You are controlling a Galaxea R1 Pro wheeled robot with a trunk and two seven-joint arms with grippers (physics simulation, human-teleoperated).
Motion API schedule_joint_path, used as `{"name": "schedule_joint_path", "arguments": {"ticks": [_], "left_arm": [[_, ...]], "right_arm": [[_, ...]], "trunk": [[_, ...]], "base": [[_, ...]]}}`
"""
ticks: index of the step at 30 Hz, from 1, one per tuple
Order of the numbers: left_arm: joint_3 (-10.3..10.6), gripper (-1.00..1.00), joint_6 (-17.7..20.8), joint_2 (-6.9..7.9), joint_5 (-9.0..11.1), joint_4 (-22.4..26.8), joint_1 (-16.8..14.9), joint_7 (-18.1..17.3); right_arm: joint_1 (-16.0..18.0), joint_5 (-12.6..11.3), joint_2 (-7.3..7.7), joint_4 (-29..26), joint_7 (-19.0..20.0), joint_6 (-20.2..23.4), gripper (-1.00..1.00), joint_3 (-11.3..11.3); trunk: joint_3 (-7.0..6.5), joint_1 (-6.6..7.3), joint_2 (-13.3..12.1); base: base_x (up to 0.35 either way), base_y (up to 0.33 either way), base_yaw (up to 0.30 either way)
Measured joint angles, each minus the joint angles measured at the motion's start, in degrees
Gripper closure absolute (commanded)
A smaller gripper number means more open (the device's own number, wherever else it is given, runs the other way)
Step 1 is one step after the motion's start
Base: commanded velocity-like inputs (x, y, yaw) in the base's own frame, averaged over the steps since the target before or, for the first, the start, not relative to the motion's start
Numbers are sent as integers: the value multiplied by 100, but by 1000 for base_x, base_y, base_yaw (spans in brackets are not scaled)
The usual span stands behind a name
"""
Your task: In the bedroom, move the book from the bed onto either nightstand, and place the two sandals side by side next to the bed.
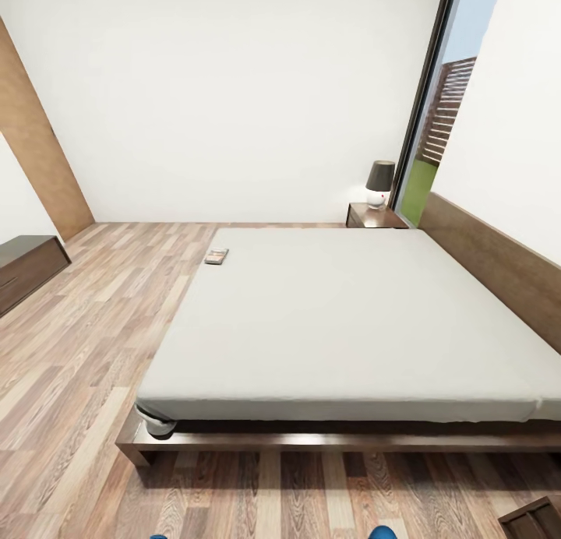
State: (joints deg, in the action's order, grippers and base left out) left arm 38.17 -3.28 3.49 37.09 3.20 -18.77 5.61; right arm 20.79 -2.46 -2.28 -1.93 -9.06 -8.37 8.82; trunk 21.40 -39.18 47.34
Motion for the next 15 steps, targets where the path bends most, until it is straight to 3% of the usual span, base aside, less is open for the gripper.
{"name": "schedule_joint_path", "arguments": {"ticks": [15], "left_arm": [[-18, 100, 15, 2, 36, -1, -41, -134]], "right_arm": [[0, 2, 46, 17, -2, -3, 100, -12]], "trunk": [[0, 0, 0]], "base": [[0, 0, 0]]}}
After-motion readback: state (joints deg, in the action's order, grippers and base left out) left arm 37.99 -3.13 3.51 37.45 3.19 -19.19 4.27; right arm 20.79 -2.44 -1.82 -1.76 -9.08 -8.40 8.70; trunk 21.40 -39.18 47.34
